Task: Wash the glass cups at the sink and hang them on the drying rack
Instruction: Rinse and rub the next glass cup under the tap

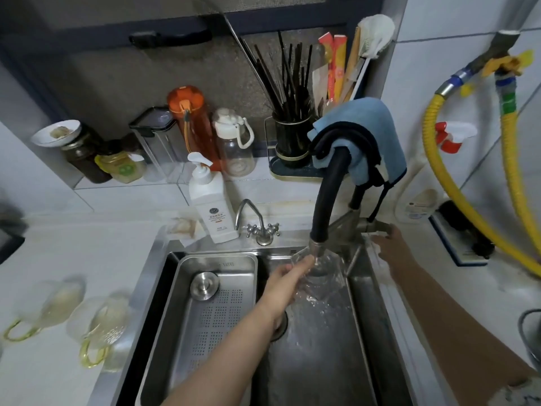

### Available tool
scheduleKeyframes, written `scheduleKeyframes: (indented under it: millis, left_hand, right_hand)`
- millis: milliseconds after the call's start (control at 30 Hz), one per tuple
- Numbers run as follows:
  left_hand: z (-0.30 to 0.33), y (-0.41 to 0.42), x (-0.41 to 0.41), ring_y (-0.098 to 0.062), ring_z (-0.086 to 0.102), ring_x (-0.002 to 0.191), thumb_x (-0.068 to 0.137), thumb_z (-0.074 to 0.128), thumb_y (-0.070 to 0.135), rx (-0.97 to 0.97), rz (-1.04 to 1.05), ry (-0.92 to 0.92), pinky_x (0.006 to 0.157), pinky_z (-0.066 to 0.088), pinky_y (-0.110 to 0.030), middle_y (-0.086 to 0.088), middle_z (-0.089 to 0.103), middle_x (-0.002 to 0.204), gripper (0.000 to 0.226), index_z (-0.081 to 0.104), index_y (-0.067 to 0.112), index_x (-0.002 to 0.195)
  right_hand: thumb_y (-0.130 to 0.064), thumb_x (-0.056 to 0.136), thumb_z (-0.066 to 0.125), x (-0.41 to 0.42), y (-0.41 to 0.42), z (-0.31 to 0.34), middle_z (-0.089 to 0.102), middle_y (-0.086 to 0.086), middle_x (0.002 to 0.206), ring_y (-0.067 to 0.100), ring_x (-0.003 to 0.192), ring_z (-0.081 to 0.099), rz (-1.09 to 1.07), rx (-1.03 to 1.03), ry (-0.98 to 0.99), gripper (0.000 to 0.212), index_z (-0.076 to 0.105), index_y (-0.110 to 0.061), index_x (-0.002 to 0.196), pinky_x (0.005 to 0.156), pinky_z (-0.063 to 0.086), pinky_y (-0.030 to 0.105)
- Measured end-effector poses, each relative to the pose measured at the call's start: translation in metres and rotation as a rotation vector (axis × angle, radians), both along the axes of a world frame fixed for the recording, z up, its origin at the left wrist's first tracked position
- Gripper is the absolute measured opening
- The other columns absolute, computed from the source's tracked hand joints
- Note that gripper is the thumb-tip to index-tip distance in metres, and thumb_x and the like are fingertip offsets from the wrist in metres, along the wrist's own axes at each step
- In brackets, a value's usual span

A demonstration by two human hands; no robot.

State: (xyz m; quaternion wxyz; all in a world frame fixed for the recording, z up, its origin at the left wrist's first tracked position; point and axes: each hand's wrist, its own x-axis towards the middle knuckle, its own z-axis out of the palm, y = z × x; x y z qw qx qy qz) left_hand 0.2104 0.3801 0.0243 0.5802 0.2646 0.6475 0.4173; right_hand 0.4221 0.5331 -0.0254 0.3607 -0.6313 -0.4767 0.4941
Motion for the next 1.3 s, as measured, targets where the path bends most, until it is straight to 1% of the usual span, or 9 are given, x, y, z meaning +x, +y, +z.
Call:
scheduleKeyframes:
  millis: [167,367,467,633,833,933,1000,1100,1300]
  left_hand:
    - [-0.001,-0.007,-0.004,-0.014,0.06,0.089,0.075,0.071,0.059,-0.01,0.008,-0.019,0.077,0.047,-0.028,-0.001,0.066,0.101,0.054,0.06,0.017,0.108]
    - [-0.016,-0.019,-0.008,-0.032,0.057,0.122,0.074,0.071,0.059,0.037,0.041,-0.089,0.091,0.048,-0.035,-0.007,0.057,0.135,0.074,0.048,0.028,0.137]
    - [-0.018,-0.028,-0.013,-0.011,0.07,0.088,0.087,0.064,0.043,0.07,0.037,-0.108,0.064,0.048,-0.019,0.002,0.068,0.11,0.042,0.057,0.029,0.126]
    - [-0.015,-0.048,-0.018,-0.004,0.065,0.066,0.092,0.062,0.028,0.091,0.012,-0.17,0.055,0.047,-0.015,0.011,0.07,0.079,0.009,0.064,0.024,0.1]
    - [-0.012,-0.072,-0.027,0.002,0.068,0.064,0.094,0.06,0.017,0.171,-0.174,-0.126,0.06,0.053,-0.012,0.01,0.073,0.069,0.009,0.062,0.022,0.087]
    - [-0.014,-0.079,-0.034,-0.016,0.07,0.092,0.088,0.068,0.031,0.183,-0.233,-0.063,0.086,0.056,-0.031,-0.006,0.072,0.103,0.009,0.064,0.026,0.094]
    - [-0.011,-0.086,-0.038,-0.017,0.067,0.097,0.089,0.067,0.031,0.197,-0.262,-0.029,0.082,0.055,-0.027,-0.003,0.07,0.109,0.009,0.063,0.028,0.097]
    - [-0.009,-0.096,-0.042,-0.008,0.064,0.097,0.088,0.067,0.036,0.198,-0.311,-0.014,0.072,0.049,-0.016,0.002,0.065,0.115,0.034,0.057,0.024,0.118]
    - [0.008,-0.114,-0.037,-0.005,0.063,0.069,0.092,0.063,0.014,0.272,-0.289,-0.033,0.065,0.052,-0.021,0.004,0.066,0.087,0.026,0.059,0.022,0.116]
  right_hand:
    - [0.006,0.093,0.045,-0.015,-0.02,0.01,0.04,0.005,0.124,0.021,0.104,0.046,-0.05,0.014,0.097,0.047,0.036,-0.008,0.137,0.077,0.044,0.025]
    - [-0.025,0.096,0.053,-0.05,-0.081,0.013,0.06,0.006,0.106,0.02,0.093,0.059,0.022,-0.1,0.283,0.006,0.058,-0.029,0.093,0.085,0.049,0.039]
    - [-0.04,0.091,0.057,-0.066,-0.126,0.008,0.064,0.011,0.12,0.028,0.112,0.06,0.048,-0.193,0.351,0.032,0.065,-0.019,0.114,0.099,0.048,0.049]
    - [-0.045,0.087,0.061,-0.085,-0.184,0.013,0.064,0.005,0.121,0.023,0.113,0.059,0.052,-0.236,0.407,0.04,0.063,-0.021,0.119,0.08,0.051,0.035]
    - [-0.019,0.091,0.061,-0.101,-0.223,0.034,0.071,-0.002,0.087,0.004,0.073,0.07,-0.003,-0.139,0.39,0.009,0.067,-0.022,0.098,0.061,0.053,0.022]
    - [-0.017,0.089,0.065,-0.106,-0.237,0.036,0.072,0.007,0.101,0.015,0.086,0.071,-0.062,-0.12,0.367,0.018,0.067,-0.019,0.106,0.072,0.058,0.031]
    - [-0.019,0.086,0.069,-0.107,-0.244,0.036,0.069,0.009,0.109,0.025,0.1,0.068,-0.095,-0.102,0.343,0.023,0.067,-0.022,0.109,0.087,0.056,0.042]
    - [-0.017,0.082,0.074,-0.109,-0.257,0.039,0.066,0.005,0.106,0.021,0.096,0.064,-0.153,-0.034,0.318,0.03,0.062,-0.019,0.11,0.074,0.051,0.031]
    - [-0.033,0.073,0.081,-0.099,-0.272,0.053,0.063,-0.001,0.118,0.016,0.109,0.06,-0.11,0.07,0.182,0.059,0.054,-0.018,0.124,0.096,0.05,0.038]
